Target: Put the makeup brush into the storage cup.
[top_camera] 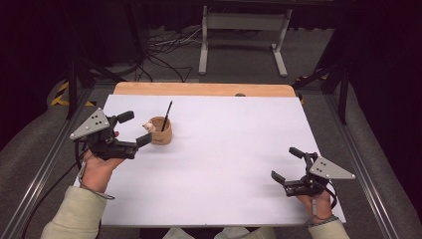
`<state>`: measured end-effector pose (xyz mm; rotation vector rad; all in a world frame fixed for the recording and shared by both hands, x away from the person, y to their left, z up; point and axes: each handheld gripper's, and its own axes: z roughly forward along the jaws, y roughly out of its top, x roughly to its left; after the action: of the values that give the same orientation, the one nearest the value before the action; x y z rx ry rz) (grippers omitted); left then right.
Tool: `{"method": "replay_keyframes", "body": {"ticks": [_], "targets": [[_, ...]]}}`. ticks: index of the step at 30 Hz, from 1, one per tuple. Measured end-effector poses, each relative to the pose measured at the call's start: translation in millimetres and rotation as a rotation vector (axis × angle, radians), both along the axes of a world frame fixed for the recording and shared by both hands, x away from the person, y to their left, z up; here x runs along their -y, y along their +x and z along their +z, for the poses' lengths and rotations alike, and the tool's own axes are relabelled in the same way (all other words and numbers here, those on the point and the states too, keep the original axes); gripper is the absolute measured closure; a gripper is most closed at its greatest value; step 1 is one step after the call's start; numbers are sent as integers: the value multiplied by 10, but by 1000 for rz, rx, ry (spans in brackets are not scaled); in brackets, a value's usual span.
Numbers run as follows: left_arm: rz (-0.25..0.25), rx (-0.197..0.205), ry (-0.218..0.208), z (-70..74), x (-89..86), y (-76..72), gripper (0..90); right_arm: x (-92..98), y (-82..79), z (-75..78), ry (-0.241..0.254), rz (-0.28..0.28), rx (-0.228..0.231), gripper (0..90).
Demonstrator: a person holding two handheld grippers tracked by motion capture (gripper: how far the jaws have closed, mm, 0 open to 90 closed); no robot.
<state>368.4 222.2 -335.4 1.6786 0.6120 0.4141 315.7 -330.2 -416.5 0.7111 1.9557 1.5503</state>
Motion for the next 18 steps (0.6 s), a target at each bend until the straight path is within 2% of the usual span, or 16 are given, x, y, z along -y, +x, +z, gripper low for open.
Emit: {"method": "replay_keyframes", "body": {"ticks": [4,7,11,18], "targets": [[-25,-3,3,-56,-5,-52,20,20,9,-8,11,2,-18,0],[-52,-26,1,-153,-26,-89,20,26,10,-16,17,4,-19,0],[-60,-49,-10,-269,-69,-114,20,23,14,-20,15,10,-21,0],[-81,-55,-20,-436,-113,-207,20,1,5,-57,2,26,-35,0]]}}
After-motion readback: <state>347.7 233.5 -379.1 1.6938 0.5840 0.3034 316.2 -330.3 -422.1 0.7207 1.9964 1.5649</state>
